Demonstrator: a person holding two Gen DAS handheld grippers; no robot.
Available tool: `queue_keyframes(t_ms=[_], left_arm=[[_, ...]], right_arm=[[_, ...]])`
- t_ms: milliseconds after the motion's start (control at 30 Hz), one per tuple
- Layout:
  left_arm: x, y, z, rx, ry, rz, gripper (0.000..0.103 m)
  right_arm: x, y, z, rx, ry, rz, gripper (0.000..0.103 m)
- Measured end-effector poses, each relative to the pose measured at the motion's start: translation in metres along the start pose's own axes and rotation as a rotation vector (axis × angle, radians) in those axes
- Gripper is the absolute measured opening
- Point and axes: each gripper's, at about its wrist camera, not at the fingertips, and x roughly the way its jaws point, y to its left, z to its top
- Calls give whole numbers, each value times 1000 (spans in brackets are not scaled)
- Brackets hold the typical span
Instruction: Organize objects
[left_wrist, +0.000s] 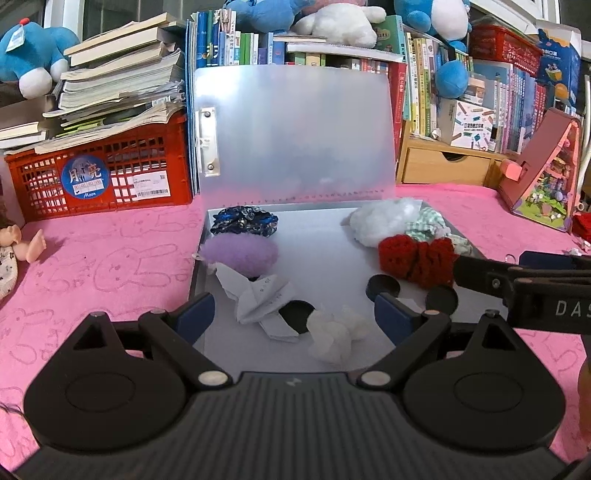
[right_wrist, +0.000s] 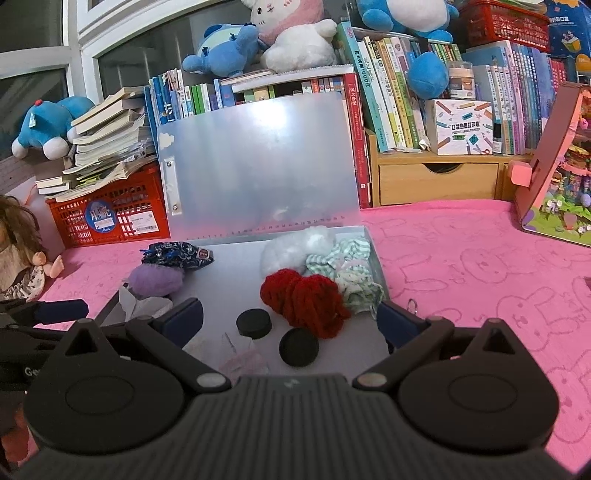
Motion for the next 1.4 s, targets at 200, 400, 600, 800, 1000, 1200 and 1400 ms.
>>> queue_keyframes(t_ms=[200, 400, 600, 800, 1000, 1200, 1400], left_arm=[[-13, 0, -5, -7, -9, -14, 96], [-25, 0, -11, -12, -14, -27, 96], [-35, -1, -17, -24, -15, -36, 96], [-47, -2, -26, -27, -28, -39, 96], [-55, -4, -38, -27, -31, -44, 96], [-56, -6, -53, -16, -15, -36, 96], [-53, -7, -70, -18, 13, -26, 96]], right_arm=[[-12, 1, -4, -16, -1, -9, 103], [-21, 3, -8, -37, -4, -17, 103], [-31, 5, -14, -53, -7, -13, 103], [-40, 6, -22, -50, -2, -4, 103], [-45, 4, -30, -40, 13, -6, 103], [-50, 2, -43, -30, 34, -11, 103], [-49, 3, -58, -37, 55, -27, 103]])
